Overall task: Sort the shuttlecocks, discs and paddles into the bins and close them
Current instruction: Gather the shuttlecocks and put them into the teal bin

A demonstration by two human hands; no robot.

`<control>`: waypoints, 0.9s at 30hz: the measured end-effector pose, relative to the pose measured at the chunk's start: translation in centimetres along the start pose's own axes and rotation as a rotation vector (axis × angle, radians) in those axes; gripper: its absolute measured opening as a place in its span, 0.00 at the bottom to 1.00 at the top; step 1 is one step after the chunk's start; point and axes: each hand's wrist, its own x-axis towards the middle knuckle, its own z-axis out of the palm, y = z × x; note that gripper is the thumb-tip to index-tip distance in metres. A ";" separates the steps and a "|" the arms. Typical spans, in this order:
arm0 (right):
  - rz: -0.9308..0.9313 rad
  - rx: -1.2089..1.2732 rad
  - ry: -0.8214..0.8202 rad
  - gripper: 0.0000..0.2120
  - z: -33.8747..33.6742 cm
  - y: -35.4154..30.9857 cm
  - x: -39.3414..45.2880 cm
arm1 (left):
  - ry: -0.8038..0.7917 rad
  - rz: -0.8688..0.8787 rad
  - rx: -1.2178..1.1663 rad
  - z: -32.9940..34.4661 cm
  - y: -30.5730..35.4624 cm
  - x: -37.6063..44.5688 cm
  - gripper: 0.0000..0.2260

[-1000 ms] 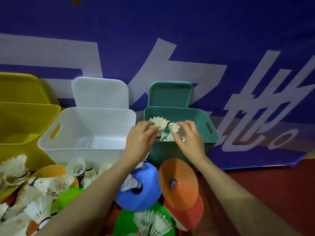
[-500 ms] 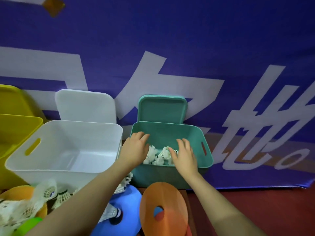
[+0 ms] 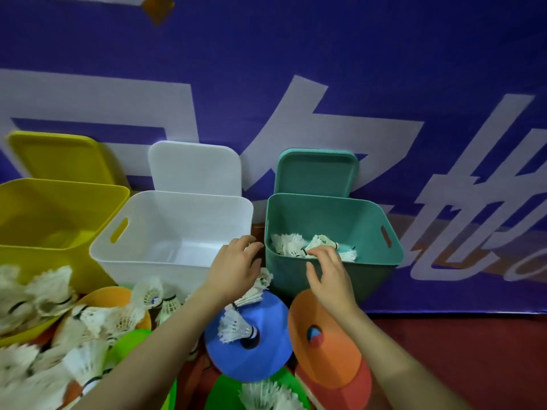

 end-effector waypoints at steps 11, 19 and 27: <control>-0.017 -0.048 -0.150 0.14 5.9 -5.6 -3.1 | -0.036 -0.145 0.047 -1.2 -5.7 -9.3 0.19; -0.051 -0.215 -0.583 0.21 8.9 -6.9 -5.7 | -0.076 -0.245 0.074 0.0 -7.0 -13.9 0.19; -0.142 -0.188 -0.433 0.07 10.4 -7.0 -7.0 | -0.044 -0.128 -0.055 -0.1 -7.0 -15.1 0.19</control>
